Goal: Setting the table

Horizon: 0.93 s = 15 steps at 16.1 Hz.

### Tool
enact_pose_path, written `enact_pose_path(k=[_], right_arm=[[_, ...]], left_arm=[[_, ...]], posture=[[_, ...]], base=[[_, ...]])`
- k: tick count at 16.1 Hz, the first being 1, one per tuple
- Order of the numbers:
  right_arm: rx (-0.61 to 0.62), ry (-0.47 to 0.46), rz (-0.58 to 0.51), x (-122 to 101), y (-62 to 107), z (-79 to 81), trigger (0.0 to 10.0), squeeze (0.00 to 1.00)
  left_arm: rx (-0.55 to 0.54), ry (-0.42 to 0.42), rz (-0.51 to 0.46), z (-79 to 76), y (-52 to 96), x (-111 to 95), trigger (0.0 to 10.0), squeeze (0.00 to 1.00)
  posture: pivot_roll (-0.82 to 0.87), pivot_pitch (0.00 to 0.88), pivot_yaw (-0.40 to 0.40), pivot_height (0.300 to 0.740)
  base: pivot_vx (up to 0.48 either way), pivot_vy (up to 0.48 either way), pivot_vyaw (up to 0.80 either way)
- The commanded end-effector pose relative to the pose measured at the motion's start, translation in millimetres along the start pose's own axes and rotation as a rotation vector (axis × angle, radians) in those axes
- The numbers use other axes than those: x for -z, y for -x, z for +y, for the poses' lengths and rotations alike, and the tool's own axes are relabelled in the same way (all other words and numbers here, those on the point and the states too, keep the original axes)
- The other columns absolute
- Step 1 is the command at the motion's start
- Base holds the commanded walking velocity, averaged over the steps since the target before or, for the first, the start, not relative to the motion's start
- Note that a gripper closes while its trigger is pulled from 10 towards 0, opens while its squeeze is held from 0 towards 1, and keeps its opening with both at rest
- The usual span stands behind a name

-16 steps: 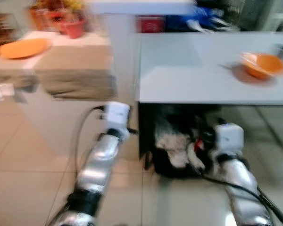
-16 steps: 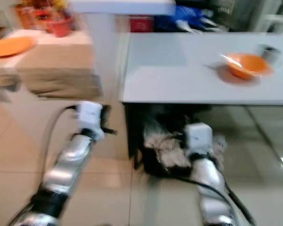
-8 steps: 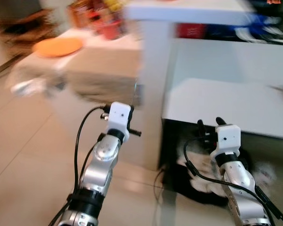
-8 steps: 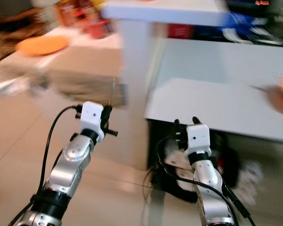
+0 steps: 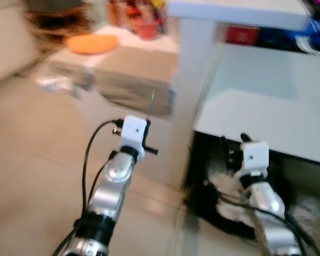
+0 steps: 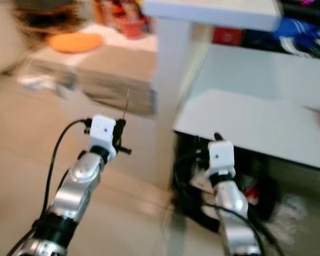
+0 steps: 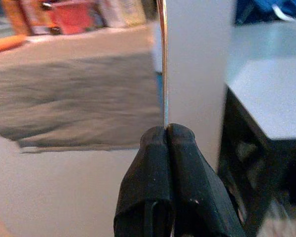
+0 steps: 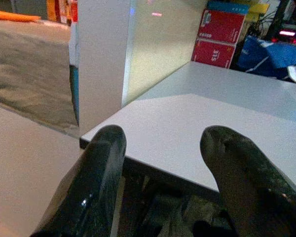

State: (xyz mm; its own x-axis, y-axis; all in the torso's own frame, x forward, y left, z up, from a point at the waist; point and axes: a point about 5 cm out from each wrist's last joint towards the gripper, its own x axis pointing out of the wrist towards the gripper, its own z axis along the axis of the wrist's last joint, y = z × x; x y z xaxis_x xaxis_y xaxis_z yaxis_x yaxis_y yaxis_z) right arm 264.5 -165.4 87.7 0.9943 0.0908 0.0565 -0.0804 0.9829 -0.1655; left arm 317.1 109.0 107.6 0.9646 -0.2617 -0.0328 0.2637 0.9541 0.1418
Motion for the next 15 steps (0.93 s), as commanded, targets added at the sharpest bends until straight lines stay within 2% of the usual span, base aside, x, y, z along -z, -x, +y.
enact_pose_path(k=[1,3,13,15], right_arm=[[0.016,0.009,0.005,0.2,0.2,-5.2,10.0,0.00],[0.020,0.020,-0.007,-1.1,0.4,-5.4,10.0,0.00],[0.021,0.019,-0.032,-5.8,-3.2,-6.7,10.0,0.00],[0.013,0.023,-0.027,-4.3,-0.5,-5.9,10.0,0.00]], left_arm=[[0.010,0.005,-0.022,-1.5,-2.3,-5.4,0.0,0.00],[0.016,0.002,-0.023,-1.7,-2.7,-5.5,0.0,0.00],[-0.007,0.042,0.015,5.1,-6.9,1.7,0.0,0.00],[-0.036,0.055,0.023,8.6,-6.1,5.1,0.0,0.00]], posture=[[-0.03,0.000,0.050,0.740],[-0.03,0.000,0.050,0.740],[-0.04,0.000,0.057,0.740],[-0.04,0.000,0.054,0.740]], base=[[0.000,-0.442,-0.78],[0.000,-0.435,-0.78],[0.253,-0.389,0.00],[0.000,0.000,0.00]])
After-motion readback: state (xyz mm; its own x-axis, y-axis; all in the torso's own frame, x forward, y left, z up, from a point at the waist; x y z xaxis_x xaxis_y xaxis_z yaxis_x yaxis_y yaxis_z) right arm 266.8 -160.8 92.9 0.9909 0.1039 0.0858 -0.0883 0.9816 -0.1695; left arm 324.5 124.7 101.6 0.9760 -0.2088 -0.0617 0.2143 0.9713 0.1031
